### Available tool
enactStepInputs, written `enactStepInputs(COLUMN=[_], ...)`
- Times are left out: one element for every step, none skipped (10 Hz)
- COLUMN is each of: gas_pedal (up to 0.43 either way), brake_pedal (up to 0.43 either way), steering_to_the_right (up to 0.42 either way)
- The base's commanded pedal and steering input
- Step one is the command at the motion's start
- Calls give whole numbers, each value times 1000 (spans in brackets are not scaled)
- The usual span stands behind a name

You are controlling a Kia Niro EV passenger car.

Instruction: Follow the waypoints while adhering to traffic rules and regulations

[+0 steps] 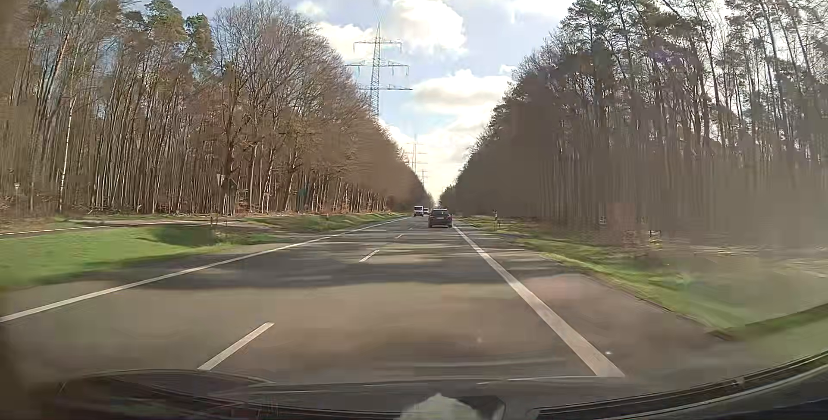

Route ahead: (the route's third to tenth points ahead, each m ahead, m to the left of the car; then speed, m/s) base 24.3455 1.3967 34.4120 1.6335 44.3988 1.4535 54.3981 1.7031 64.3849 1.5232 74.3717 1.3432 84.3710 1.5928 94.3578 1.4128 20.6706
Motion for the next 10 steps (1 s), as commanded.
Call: enactStepInputs(gas_pedal=[197, 197, 197, 197, 197, 197, 197, 197, 197, 197], brake_pedal=[0, 0, 0, 0, 0, 0, 0, 0, 0, 0], steering_to_the_right=[0, 0, 0, 0, 0, 0, 0, 0, 0, 0])
